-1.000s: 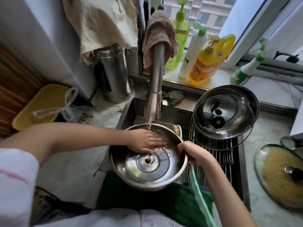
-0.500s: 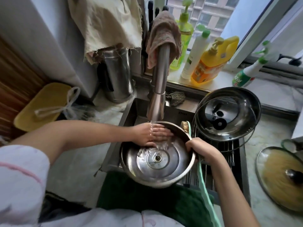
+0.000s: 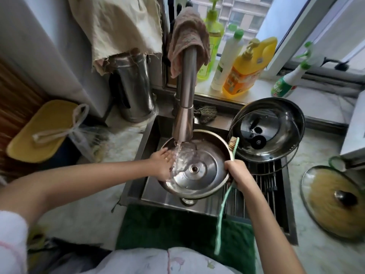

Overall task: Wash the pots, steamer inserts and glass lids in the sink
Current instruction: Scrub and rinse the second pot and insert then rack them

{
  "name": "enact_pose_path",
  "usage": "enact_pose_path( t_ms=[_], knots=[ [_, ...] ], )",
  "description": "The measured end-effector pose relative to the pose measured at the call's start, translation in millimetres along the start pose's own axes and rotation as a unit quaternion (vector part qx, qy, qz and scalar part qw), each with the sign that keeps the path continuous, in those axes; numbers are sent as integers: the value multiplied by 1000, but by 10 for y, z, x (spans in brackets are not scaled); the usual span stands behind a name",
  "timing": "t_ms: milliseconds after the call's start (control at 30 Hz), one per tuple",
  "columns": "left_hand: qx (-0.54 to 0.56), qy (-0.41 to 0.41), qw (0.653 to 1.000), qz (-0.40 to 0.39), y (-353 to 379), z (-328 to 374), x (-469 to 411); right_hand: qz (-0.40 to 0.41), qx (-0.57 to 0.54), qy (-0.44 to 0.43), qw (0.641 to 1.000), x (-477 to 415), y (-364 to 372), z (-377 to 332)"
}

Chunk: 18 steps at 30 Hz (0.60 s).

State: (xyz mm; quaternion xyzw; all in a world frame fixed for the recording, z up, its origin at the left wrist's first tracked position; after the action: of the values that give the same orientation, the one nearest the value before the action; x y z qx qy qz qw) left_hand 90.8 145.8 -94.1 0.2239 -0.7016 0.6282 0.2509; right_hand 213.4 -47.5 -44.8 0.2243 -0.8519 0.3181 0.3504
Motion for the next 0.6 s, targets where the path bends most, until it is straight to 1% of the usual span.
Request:
enact_pose_path(
  t_ms=[33, 67, 100, 133, 167, 200, 267, 300, 333, 400, 467, 533, 600],
  knots=[
    [11, 41, 997, -63, 97, 187, 43, 29, 3, -13, 999, 16, -39, -11],
    [27, 89, 990, -109, 172, 385, 92, 60, 12, -31, 998, 40, -84, -46],
    [27, 151, 983, -103, 162, 570, 131, 90, 29, -47, 994, 60, -139, -73],
    [26, 178, 981, -72, 94, 623, 152, 120, 51, -59, 990, 108, -197, -105],
    [24, 170, 984, -37, 37, 562, 153, 144, 65, -70, 985, 161, -250, -142],
    [1, 145, 989, 2, -18, 458, 112, 159, 74, -84, 981, 197, -288, -174],
    [-40, 55, 995, 68, -148, 170, 10, 177, 92, -112, 974, 275, -322, -231],
    [-41, 12, 996, 75, -231, 42, -34, 184, 102, -126, 969, 320, -327, -261],
    [-45, -8, 996, 82, -302, -23, -93, 190, 109, -136, 966, 347, -311, -280],
    [16, -32, 993, 114, -403, -36, -179, 207, 98, -132, 964, 361, -318, -274],
    [76, -55, 990, 109, -353, 91, -242, 217, 68, -110, 968, 329, -353, -240],
    [137, -56, 988, 42, -194, 286, -255, 210, 42, -78, 974, 262, -377, -161],
    [239, -32, 970, -24, -110, 467, -121, 191, 23, -49, 980, 198, -376, -57]
  ],
)
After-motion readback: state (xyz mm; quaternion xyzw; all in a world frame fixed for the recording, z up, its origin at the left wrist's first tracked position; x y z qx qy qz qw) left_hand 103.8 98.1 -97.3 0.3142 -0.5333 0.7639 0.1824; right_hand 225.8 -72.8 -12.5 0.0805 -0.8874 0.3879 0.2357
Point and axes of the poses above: each hand's wrist, its own x-axis away from the middle knuckle, its own y-axis out of the palm, z = x × y, the point moved 8 cm from there along -x, towards the middle knuckle, and after that the axes turned 8 degrees about y, right-handed, at the moved point
